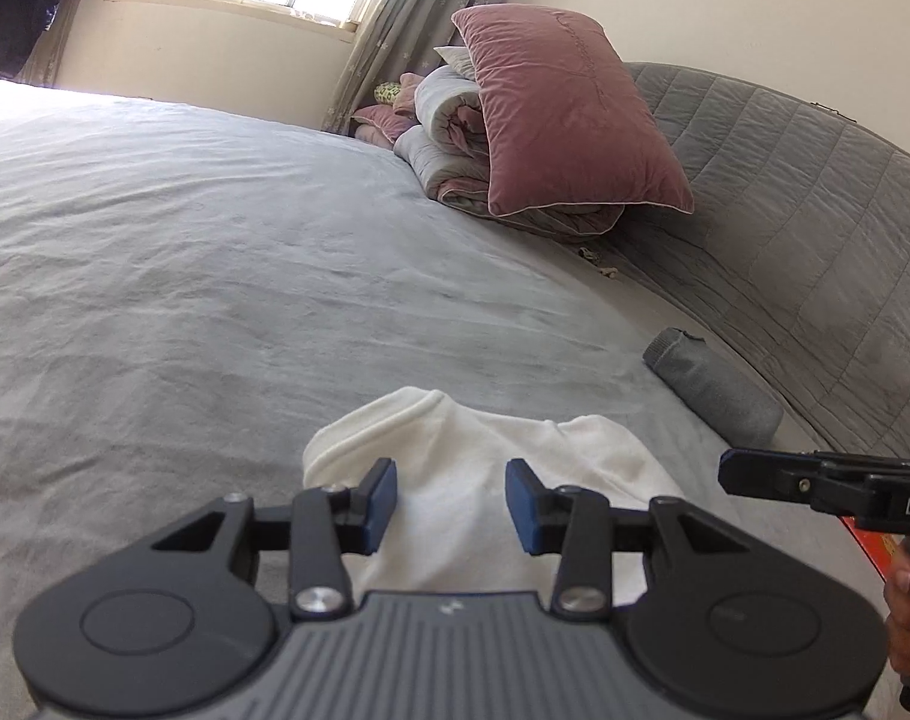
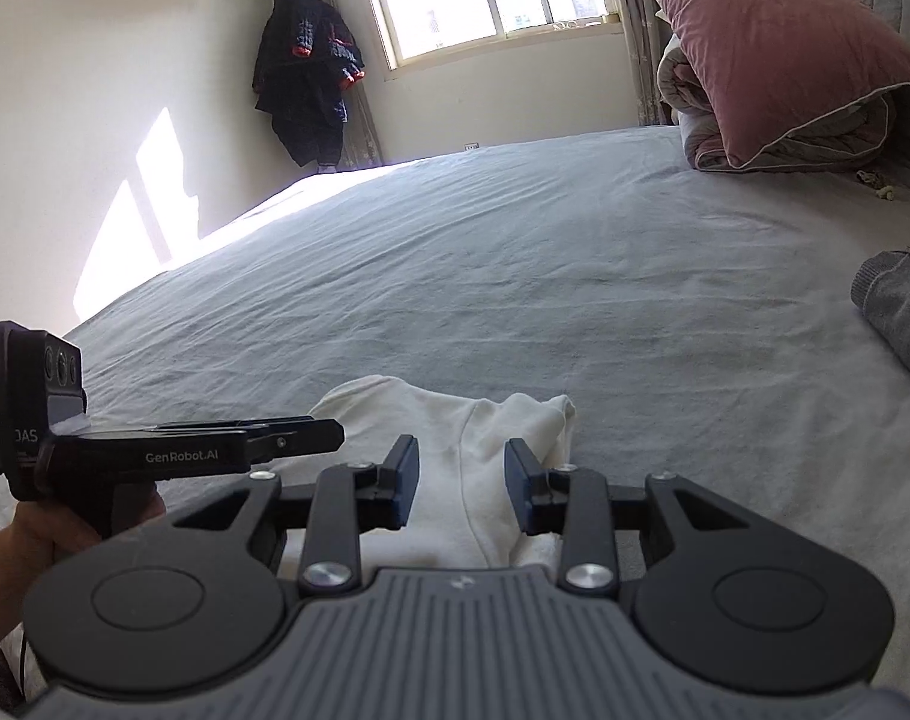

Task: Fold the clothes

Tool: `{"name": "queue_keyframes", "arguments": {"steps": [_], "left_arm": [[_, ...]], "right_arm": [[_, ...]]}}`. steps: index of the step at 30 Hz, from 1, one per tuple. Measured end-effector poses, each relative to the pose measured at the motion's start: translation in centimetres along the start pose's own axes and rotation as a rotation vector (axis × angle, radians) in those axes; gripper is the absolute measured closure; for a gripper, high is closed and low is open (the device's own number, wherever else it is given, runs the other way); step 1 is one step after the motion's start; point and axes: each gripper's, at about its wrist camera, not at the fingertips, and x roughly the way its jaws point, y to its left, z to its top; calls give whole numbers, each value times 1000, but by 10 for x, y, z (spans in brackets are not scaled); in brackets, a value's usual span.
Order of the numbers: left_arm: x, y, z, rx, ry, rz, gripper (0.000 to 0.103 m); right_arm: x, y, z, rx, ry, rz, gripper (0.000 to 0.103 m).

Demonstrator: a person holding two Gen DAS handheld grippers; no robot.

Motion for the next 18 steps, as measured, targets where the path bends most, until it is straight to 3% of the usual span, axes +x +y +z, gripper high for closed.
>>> {"name": "queue_keyframes", "arguments": {"steps": [5,11,15,18], "left_arm": [[15,6,6,-15,-12,26,63],[30,20,31,-67,2,136,66],[14,19,36,-94,18,128,63],[4,16,32,-96,56,144,57]], "right_arm": [[26,-1,3,33,-5,-14,67],[42,-7,-1,72,24,-64,67],[31,-17,1,119,27,-80,66],[22,-24,2,144,35,-83,55]]}}
